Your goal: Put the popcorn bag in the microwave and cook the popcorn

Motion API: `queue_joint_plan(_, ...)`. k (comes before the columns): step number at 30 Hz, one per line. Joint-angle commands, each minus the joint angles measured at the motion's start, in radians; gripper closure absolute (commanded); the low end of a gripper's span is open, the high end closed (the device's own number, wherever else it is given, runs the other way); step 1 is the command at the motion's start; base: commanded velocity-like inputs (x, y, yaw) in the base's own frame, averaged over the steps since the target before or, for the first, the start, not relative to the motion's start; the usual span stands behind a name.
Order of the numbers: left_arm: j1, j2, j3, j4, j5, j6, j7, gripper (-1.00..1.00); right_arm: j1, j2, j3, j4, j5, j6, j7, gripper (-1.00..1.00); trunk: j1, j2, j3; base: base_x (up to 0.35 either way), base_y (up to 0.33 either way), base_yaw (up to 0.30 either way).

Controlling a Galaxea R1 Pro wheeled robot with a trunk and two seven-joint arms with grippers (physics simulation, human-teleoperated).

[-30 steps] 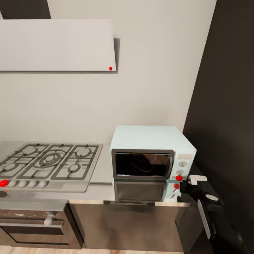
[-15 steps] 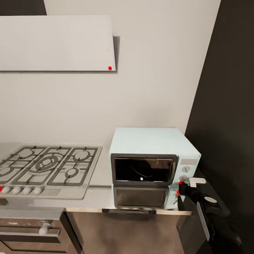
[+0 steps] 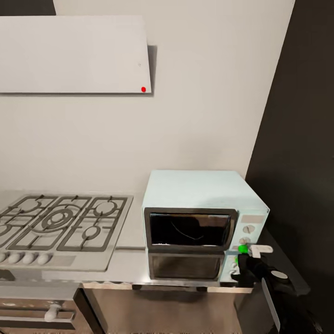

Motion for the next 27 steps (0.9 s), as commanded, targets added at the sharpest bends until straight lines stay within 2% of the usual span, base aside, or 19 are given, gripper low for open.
queue_joint_plan(1,-0.001,0.0,-0.009,0.0,0.01,0.002,0.0,-1.0,-0.051,0.001,-0.002,-0.016,0.003,0.005,0.01,1.0,0.0,-0.002,-0.001,-0.226,0.0,0.0)
queue_joint_plan(13,-0.001,-0.002,-0.009,0.0,0.01,0.002,0.001,-1.0,-0.051,0.002,0.001,-0.034,0.01,0.015,0.016,1.0,0.0,-0.002,-0.001,-0.326,0.0,0.0)
queue_joint_plan(15,-0.001,-0.002,-0.009,0.0,0.01,0.002,0.001,-1.0,-0.051,0.003,0.001,-0.061,0.011,0.019,0.018,1.0,0.0,-0.002,-0.001,-0.333,0.0,0.0)
queue_joint_plan(16,-0.001,-0.002,-0.009,0.0,0.01,0.002,0.001,-1.0,-0.051,0.006,0.001,-0.094,0.011,0.033,0.018,1.0,0.0,-0.002,-0.001,-0.333,0.0,0.0)
queue_joint_plan(20,-0.001,-0.002,-0.009,0.0,0.01,0.002,0.001,-1.0,-0.051,0.008,0.001,-0.179,0.011,0.18,0.018,1.0,0.0,-0.002,-0.001,-0.333,0.0,0.0)
queue_joint_plan(23,-0.001,-0.002,-0.009,0.0,0.01,0.002,0.001,-1.0,-0.051,0.011,0.001,-0.19,0.008,0.223,0.018,1.0,0.0,-0.002,-0.001,-0.333,0.0,0.0)
queue_joint_plan(25,-0.001,-0.003,-0.009,0.0,0.01,0.002,0.001,-1.0,-0.046,0.01,0.0,-0.166,0.001,0.264,0.02,1.0,0.0,-0.002,-0.001,-0.333,0.0,0.0)
queue_joint_plan(27,-0.001,-0.004,-0.009,0.0,0.01,0.002,0.0,-1.0,-0.046,0.01,0.001,-0.047,0.003,0.265,0.017,1.0,0.0,-0.002,-0.001,-0.333,0.0,0.0)
